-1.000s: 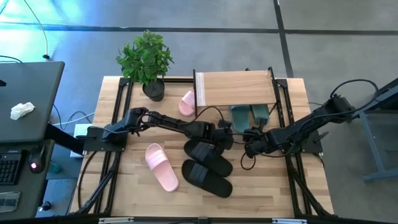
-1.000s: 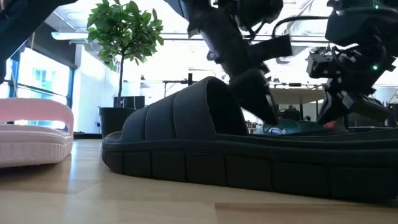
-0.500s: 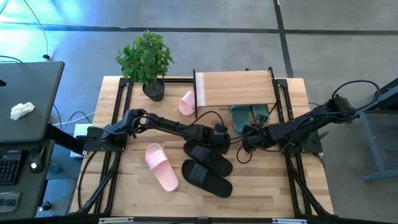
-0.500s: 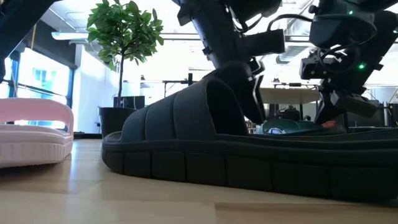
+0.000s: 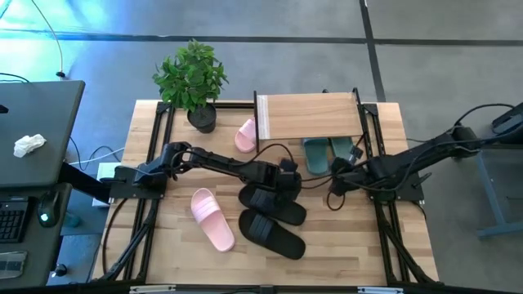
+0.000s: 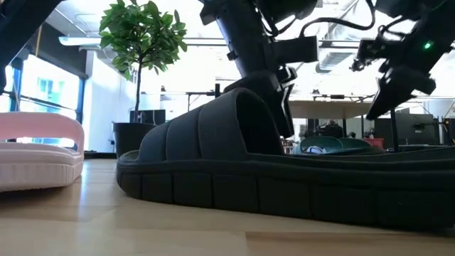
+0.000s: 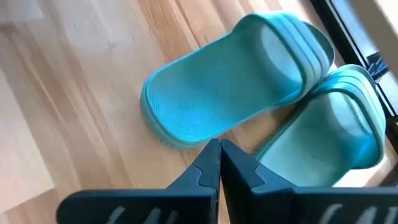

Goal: Pick and place slides into the shelf
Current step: Put the green slide under the shelf

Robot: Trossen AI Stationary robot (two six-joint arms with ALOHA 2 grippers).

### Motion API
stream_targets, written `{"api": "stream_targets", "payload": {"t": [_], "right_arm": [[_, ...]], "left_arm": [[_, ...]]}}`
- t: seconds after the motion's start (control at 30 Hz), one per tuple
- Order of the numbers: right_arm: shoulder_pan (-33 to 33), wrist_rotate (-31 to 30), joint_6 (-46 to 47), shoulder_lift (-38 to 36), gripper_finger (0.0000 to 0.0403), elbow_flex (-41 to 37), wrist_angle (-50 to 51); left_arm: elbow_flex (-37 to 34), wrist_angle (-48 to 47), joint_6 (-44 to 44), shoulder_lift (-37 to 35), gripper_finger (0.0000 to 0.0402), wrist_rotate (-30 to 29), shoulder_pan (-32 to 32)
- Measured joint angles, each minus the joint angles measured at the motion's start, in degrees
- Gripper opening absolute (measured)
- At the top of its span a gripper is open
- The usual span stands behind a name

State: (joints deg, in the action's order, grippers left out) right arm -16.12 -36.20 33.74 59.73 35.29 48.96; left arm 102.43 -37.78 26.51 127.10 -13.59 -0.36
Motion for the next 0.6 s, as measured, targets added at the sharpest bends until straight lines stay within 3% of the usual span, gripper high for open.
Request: {"api": "stream_targets", "payload": {"t": [0.4,0.6], "right_arm": [[-4.09,-3.61,6.30,-9.61,0.0000,0.00,4.63],[-5.05,0.02,9.62,-9.45,0.0000,-0.54,2.05]], "left_arm": [[-0.02,6.54,7.17,-2.61,0.0038,-8.82,0.46],[-0.10,-0.57,7.50,-4.11,0.0020,-9.40,2.27]]}}
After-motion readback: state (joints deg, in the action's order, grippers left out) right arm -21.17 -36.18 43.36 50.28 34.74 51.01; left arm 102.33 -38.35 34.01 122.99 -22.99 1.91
